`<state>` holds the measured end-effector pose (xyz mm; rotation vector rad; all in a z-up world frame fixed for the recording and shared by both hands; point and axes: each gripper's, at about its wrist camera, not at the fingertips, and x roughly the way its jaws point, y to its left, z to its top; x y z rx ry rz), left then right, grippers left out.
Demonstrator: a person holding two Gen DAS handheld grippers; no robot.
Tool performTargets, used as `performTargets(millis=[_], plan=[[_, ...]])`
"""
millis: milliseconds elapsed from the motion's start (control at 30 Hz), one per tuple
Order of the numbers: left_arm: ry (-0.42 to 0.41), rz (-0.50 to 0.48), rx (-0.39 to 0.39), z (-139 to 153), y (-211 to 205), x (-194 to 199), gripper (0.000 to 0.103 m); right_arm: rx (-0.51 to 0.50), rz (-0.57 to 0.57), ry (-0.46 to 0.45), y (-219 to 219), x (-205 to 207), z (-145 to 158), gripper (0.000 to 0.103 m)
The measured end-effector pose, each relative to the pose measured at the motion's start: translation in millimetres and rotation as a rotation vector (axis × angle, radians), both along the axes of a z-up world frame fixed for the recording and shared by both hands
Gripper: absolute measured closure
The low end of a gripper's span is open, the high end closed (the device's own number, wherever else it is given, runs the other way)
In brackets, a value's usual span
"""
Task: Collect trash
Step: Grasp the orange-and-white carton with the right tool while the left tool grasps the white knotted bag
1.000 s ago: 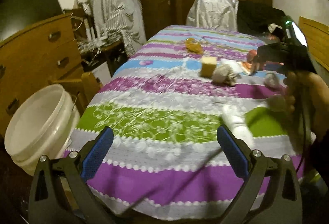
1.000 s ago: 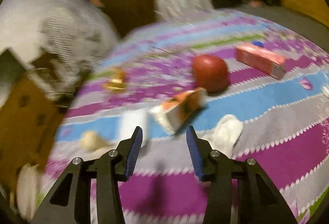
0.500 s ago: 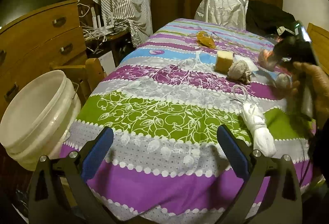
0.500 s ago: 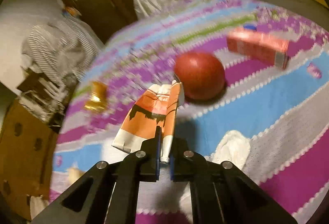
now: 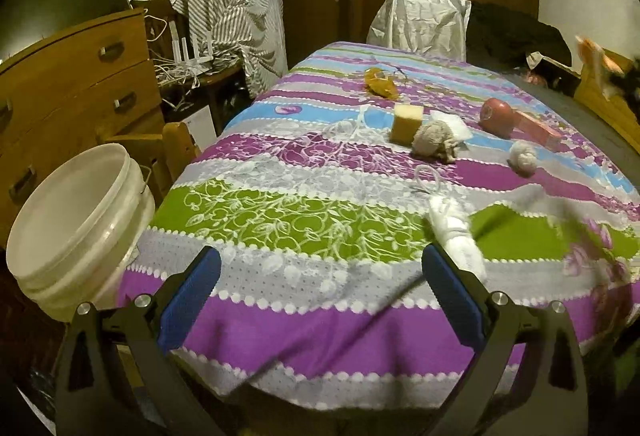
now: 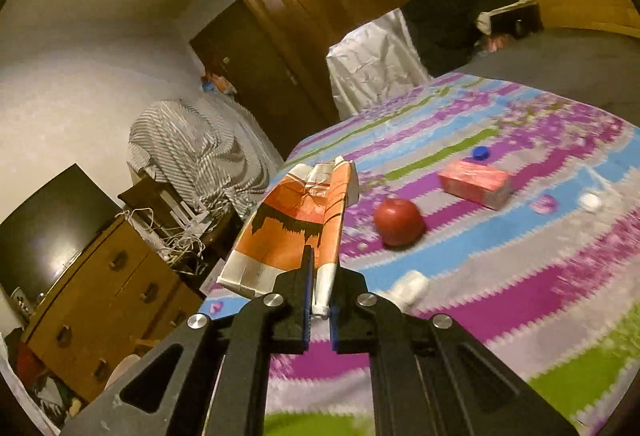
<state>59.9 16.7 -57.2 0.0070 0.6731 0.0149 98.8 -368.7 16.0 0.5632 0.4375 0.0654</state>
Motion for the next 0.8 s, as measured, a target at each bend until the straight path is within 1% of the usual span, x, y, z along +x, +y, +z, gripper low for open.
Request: performTargets(millis=[100,233,333,433,500,633,733,800], plan=[[0.005,-0.024,0.014,0.9,-13.0,-5.2,0.006,-0.003,-0.022,0.048,-11.2,-35.9,-19.1,0.095],[0.014,-0.055,0.036,0.6,-29.3,-11.6,0.006,0.029,-0.021,0.139,-18.0,-70.2,-60.5,0.095],[0.020,-0.064,0.056,-0.2,-37.8,-14.1,0.006,0.059,-0.008,0.194,-17.9,-83.9,-88.4,0.095],[0.023,-0.069,0.059,0.4,-42.6,-13.9,0.006,0.102,0.019,0.218,-15.1,-92.3,-107.4,0.095],[0.031,-0.060,0.062,0.2,-43.3,-10.1,0.006,0.100,0.040,0.218,-9.8,-94.1,-113.3,0.095],[0.042,-0.037,0.046,-0.2,-43.6,-3.8,0.006,0.079,0.068,0.205,-1.3,-92.4,-114.5,0.095],[0.044,-0.050,0.043,1.3,-47.9,2.2,0.006,0.088,0.090,0.204,3.7,-86.5,-115.1,0.095],[0.037,-0.078,0.041,2.0,-53.8,8.0,0.006,0.084,0.107,0.208,7.5,-79.2,-115.0,0.095]])
